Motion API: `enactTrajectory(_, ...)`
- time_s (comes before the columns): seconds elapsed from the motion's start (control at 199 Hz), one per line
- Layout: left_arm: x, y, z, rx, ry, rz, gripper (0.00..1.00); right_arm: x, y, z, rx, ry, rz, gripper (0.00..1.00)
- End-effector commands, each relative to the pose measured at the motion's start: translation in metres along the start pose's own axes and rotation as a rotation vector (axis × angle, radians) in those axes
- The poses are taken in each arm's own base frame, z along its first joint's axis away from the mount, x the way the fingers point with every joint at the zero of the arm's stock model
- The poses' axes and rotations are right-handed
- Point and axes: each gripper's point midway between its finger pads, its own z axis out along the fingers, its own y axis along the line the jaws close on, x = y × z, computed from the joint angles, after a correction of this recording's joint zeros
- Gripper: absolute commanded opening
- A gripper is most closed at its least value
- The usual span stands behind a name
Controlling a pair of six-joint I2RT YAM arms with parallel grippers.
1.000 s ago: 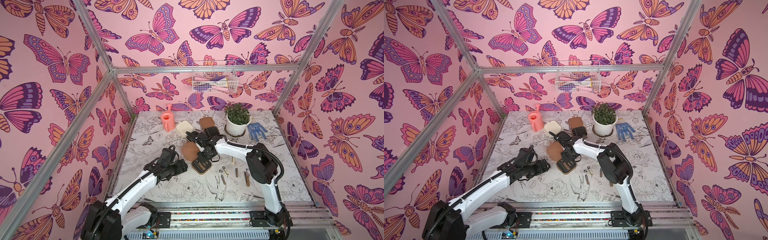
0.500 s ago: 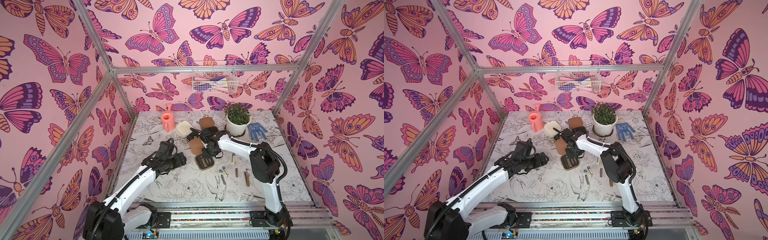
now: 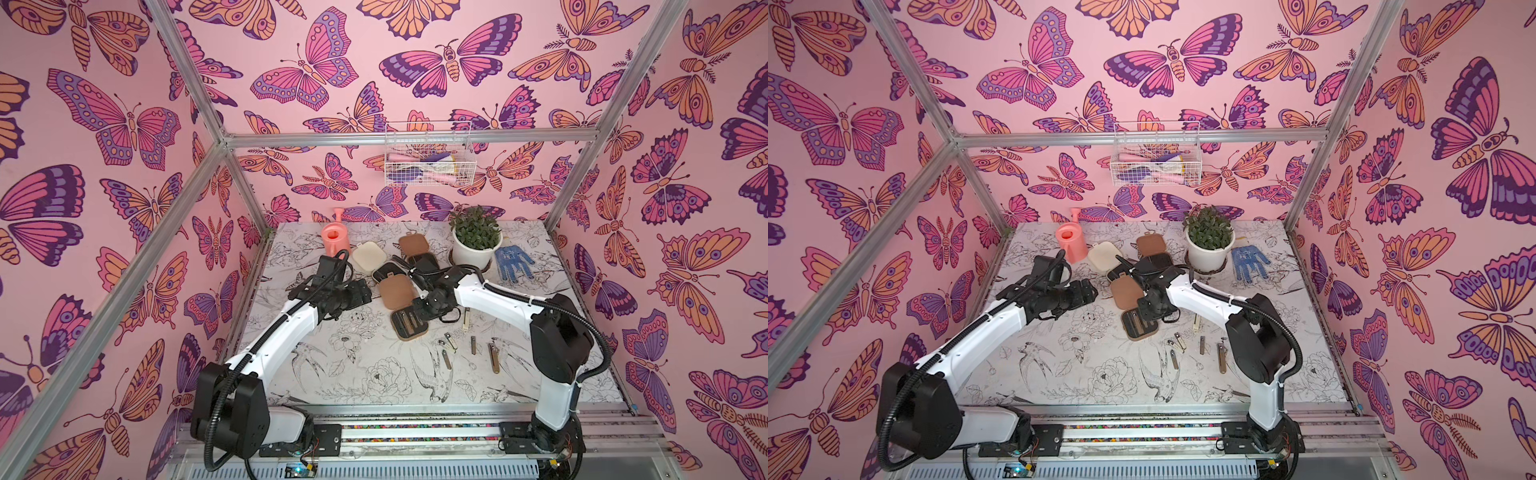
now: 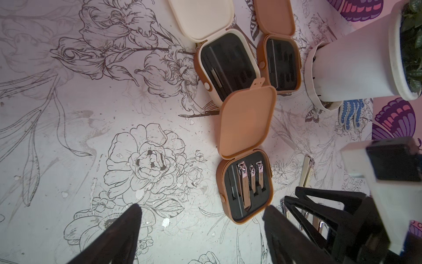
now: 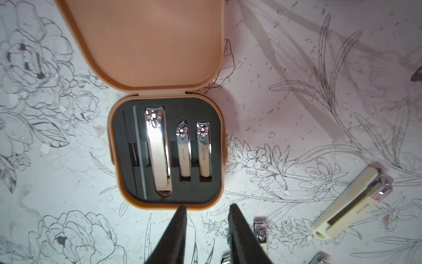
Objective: Organize nail clipper sets
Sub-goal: Adjust the storage box at the center of the board.
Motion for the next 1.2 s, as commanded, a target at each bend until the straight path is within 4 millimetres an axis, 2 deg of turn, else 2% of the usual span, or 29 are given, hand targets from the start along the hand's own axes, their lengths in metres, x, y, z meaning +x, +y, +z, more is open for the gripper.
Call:
enactTrajectory(0.0, -0.003, -0.004, -0.009, 0.026, -0.017, 0.02, 0.85, -0.01, -0.006, 0.017, 0.025, 0.001, -0.006, 0.31)
enactTrajectory(0.161, 0.001, 0.003, -0.016, 0.026, -0.03, 0.012, 0.86, -0.009, -0.014, 0.034, 0.051, 0.044, -0.03, 0.27)
enactTrajectory(0.176, -0.001, 0.0, -0.026, 0.042, -0.056, 0.015, 0.86, -0.008, -0.015, 0.036, 0.054, 0.048, -0.029, 0.27)
enactTrajectory(0.222, -0.002, 0.001, -0.029, 0.044, -0.066, 0.011, 0.85, -0.006, -0.016, 0.038, 0.061, 0.055, -0.032, 0.26)
enactTrajectory(0.524, -0.003, 0.006, -0.032, 0.047, -0.07, 0.0, 0.85, -0.001, -0.021, 0.046, 0.065, 0.068, -0.027, 0.2)
enactTrajectory(0.801, -0.002, 0.007, -0.036, 0.053, -0.074, 0.001, 0.85, 0.006, -0.021, 0.06, 0.062, 0.108, -0.097, 0.01)
enactTrajectory(0.866, -0.002, 0.008, -0.04, 0.051, -0.081, 0.008, 0.85, 0.006, -0.021, 0.06, 0.059, 0.106, -0.136, 0.0)
enactTrajectory(1.068, 0.003, 0.022, -0.051, 0.013, -0.097, -0.007, 0.85, -0.009, -0.019, 0.05, 0.058, 0.053, -0.308, 0.0)
enactTrajectory(1.199, 0.017, 0.044, -0.051, -0.055, -0.088, -0.117, 0.84, -0.026, -0.011, 0.046, 0.068, -0.012, -0.474, 0.0)
